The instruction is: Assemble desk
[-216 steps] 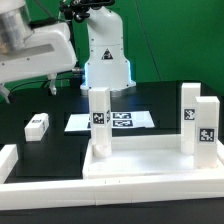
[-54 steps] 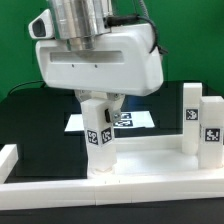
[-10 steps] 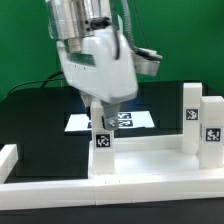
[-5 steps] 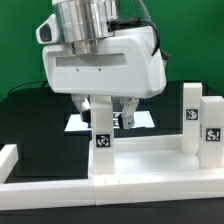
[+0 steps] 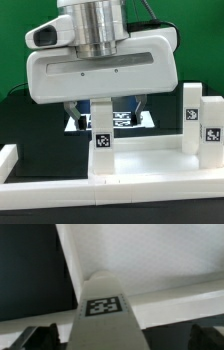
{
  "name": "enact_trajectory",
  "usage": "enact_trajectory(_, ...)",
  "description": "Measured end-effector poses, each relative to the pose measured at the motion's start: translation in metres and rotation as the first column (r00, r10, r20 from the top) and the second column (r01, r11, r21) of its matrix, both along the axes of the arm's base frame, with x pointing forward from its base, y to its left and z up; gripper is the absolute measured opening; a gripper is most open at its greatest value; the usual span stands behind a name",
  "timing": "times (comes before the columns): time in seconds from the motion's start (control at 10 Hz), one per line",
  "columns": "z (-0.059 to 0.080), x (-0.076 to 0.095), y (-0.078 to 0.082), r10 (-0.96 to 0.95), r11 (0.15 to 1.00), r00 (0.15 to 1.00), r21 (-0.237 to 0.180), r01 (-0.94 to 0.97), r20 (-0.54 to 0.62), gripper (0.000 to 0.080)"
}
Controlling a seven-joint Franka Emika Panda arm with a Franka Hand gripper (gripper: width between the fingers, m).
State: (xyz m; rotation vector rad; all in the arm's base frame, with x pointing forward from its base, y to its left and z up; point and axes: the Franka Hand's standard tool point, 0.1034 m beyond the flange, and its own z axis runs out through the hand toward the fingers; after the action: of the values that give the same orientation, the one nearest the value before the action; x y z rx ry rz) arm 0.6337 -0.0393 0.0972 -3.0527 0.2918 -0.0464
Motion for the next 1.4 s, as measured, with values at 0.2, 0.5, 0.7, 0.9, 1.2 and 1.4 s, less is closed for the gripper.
enact_trajectory(0.2,-0.0001,-0.0001,-0.0013,-0.052,0.999,0.999,0.001,0.052,-0.004,0.0371)
enact_trajectory(0.5,-0.0011,-0.0015,-0.0080,-0.284,0.959,0.959,0.002,0.284,-0.021,0.0291)
enact_trajectory(0.7,-0.0006,-0.0016,-0.0061,-0.517,0.856,0.855,-0.003,0.517,-0.042,0.0291)
enact_trajectory(0.9,0.0000,-0.0019,-0.0011,-0.785,0.617,0.615,-0.013,0.787,-0.071,0.0291)
enact_trajectory(1.2,-0.0008,0.0013,-0.0022,-0.974,0.196,0.196,0.008,0.980,-0.117,0.0291)
enact_trajectory(1.4,-0.0015,0.0019,-0.0023,-0.990,0.036,0.037,0.007,0.999,-0.133,0.0291)
